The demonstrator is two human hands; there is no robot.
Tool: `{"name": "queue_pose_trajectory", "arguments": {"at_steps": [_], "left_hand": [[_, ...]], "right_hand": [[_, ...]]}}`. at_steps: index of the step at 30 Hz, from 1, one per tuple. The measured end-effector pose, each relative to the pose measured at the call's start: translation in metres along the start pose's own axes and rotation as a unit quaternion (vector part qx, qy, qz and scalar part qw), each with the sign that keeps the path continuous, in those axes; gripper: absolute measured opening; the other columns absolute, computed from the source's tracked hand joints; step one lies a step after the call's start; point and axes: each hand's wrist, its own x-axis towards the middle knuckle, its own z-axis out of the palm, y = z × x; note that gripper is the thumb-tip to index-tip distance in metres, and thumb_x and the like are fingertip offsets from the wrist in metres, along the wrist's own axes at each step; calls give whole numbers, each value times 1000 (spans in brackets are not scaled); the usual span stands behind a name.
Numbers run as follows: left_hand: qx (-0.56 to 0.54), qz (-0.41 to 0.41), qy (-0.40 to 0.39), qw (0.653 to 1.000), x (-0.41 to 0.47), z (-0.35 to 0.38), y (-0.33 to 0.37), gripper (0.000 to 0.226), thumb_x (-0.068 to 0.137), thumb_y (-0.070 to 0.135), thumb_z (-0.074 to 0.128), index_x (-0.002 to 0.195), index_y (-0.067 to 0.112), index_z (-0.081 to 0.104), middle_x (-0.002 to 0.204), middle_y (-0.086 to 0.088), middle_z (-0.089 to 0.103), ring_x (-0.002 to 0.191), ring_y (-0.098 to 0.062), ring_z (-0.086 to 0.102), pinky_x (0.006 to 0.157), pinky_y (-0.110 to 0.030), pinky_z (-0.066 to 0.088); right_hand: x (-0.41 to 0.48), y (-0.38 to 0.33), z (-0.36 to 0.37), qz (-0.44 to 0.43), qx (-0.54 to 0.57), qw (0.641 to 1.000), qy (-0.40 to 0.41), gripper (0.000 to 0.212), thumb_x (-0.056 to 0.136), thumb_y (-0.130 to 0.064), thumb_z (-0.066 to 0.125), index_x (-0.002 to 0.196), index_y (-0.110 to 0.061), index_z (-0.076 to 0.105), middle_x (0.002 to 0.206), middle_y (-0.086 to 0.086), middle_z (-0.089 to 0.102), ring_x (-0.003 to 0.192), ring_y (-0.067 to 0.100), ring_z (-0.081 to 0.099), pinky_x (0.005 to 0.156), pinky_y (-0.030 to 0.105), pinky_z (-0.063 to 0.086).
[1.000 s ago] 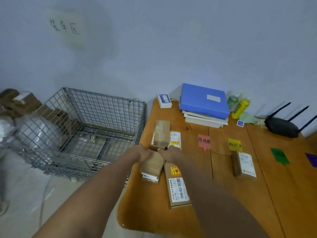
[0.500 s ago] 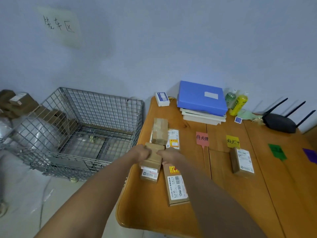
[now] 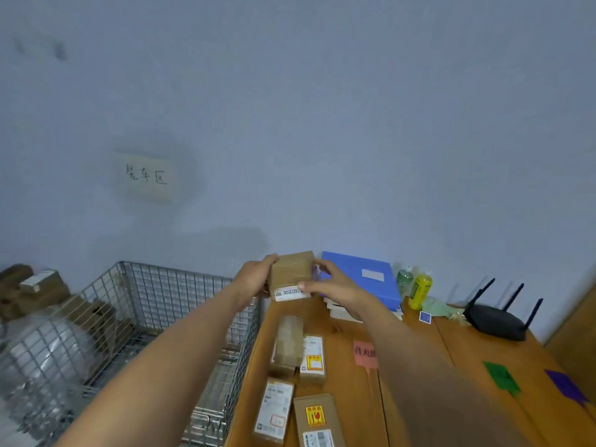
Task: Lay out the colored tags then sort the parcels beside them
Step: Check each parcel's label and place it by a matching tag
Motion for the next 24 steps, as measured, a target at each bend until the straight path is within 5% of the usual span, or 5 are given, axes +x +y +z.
{"name": "queue_pose_trajectory", "arguments": {"at_steps": [5,13,17,21,24], "left_hand": [[-52,15,-34,998,-8,-1,37,65,100,65,35,107,12,73,87,-13,76,80,-28,73,70,-35,57],[-72,156,-80,982,1,-1,47,63,79,61,75,133,33,57,128,7,68,124,-16,59,112,-48,42],[-76,150,-113,979,-3,6,53,59,86,49,76,137,26,55,124,-3,70,119,-21,65,103,-48,52],[-67,129,-69,987,-5,15,57,54,91,60,63,123,17,61,109,-7,76,104,-26,72,80,-41,61],[-93,109,-70,987,0,17,56,68,86,72,58,120,14,67,106,-10,77,96,-28,76,74,-43,64]], "right_hand": [[-4,-35,-15,-65,3,995,70,65,76,-39,85,130,-27,50,126,-3,61,103,5,61,73,21,49],[-17,-65,-30,-6,88,996,9,65,81,-78,55,115,-25,72,114,2,74,101,19,74,91,39,61],[-25,-64,-40,15,114,993,-9,77,79,-88,42,120,-29,68,124,6,66,110,24,69,80,37,63],[-29,-57,-52,33,72,996,33,94,80,-90,28,121,-13,63,113,7,70,94,24,75,71,37,62],[-26,-47,-59,1,72,997,38,79,82,-85,41,117,-20,66,118,-2,71,108,19,68,87,42,58]]}}
